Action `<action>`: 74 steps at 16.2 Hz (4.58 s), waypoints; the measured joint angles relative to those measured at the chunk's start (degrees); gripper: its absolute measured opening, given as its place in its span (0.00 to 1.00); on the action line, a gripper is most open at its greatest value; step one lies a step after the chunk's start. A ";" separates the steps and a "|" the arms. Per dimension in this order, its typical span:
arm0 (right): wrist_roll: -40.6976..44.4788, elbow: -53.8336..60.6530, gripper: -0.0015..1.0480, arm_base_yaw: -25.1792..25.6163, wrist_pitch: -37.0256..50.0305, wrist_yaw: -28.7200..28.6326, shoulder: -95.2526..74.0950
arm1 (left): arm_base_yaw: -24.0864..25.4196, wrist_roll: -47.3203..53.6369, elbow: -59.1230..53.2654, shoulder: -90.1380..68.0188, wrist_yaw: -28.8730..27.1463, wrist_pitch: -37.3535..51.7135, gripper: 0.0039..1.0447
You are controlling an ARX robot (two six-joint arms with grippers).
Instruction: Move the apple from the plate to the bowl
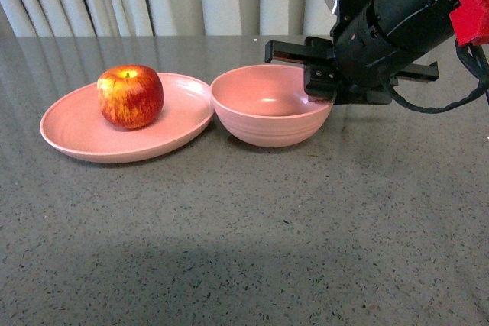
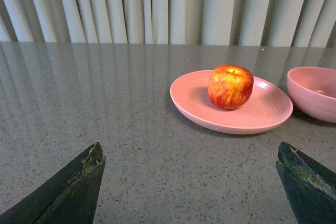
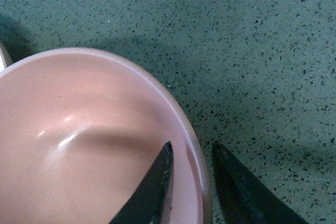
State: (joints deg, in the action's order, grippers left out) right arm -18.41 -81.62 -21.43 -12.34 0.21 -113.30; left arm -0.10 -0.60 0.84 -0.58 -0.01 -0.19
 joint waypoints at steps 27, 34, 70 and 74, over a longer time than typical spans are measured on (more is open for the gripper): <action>17.81 75.73 0.02 21.44 11.08 -0.20 108.13 | 0.04 0.00 0.00 0.00 -0.02 0.00 0.94; 17.97 78.71 0.02 21.44 11.96 -0.22 110.66 | 0.04 0.00 0.00 0.00 -0.02 -0.02 0.94; 18.08 80.87 0.94 21.44 12.11 -0.22 113.07 | -6.47 -8.13 9.81 -11.15 -12.74 -14.01 0.94; 18.08 80.87 0.94 21.44 12.07 -0.22 113.07 | -2.62 -6.58 14.62 -24.06 -4.59 -1.57 0.94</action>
State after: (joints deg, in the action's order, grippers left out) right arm -0.34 -0.75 0.01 -0.27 -0.01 -0.23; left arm -2.72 -7.18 15.46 -24.64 -4.60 -1.76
